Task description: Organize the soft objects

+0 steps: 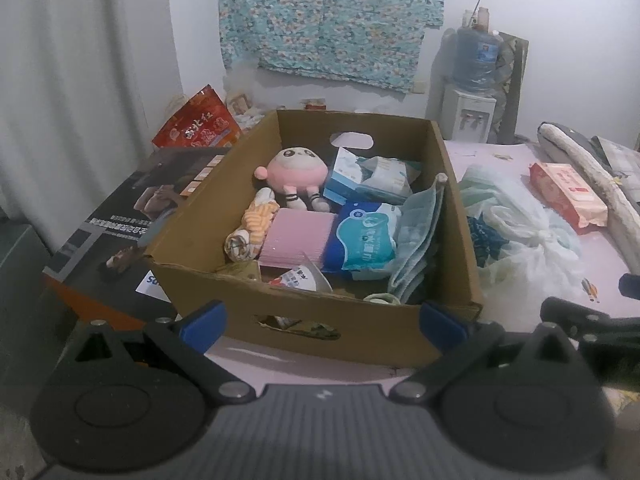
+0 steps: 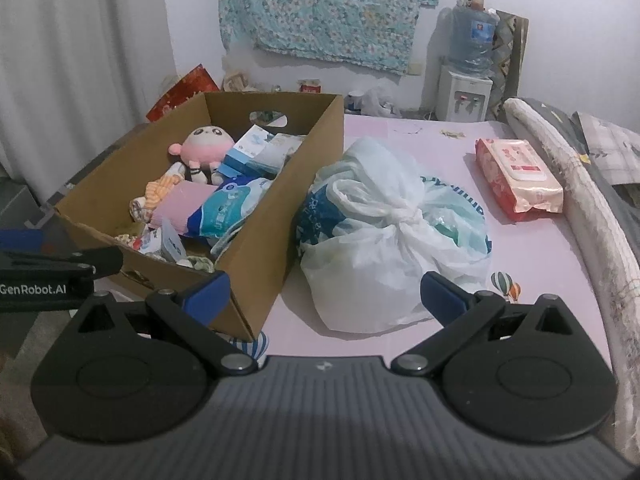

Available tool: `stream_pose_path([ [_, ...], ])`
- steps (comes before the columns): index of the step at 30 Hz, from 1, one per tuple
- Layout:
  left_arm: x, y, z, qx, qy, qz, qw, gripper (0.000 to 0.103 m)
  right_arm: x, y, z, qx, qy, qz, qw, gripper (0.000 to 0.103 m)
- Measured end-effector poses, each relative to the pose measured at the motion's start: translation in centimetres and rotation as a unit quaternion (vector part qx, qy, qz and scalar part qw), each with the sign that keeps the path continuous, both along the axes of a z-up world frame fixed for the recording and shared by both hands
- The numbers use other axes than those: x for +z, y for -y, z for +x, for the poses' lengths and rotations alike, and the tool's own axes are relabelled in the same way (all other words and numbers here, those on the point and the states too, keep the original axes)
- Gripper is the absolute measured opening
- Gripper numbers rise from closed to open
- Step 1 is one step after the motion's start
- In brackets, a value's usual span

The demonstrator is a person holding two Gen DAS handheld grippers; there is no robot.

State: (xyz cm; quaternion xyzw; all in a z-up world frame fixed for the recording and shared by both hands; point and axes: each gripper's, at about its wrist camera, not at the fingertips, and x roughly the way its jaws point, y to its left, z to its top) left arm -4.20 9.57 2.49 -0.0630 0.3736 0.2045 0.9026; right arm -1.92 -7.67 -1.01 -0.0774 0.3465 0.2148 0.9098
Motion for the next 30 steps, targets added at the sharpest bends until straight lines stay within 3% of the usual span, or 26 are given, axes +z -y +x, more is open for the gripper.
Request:
stream_pose_path([
  [30, -0.5, -0.7, 0.0, 0.001, -0.004, -0.008, 1.0, 0.103, -0.4, -1.8, 0.7, 0.008, -0.016, -0.021, 1.0, 0.102],
])
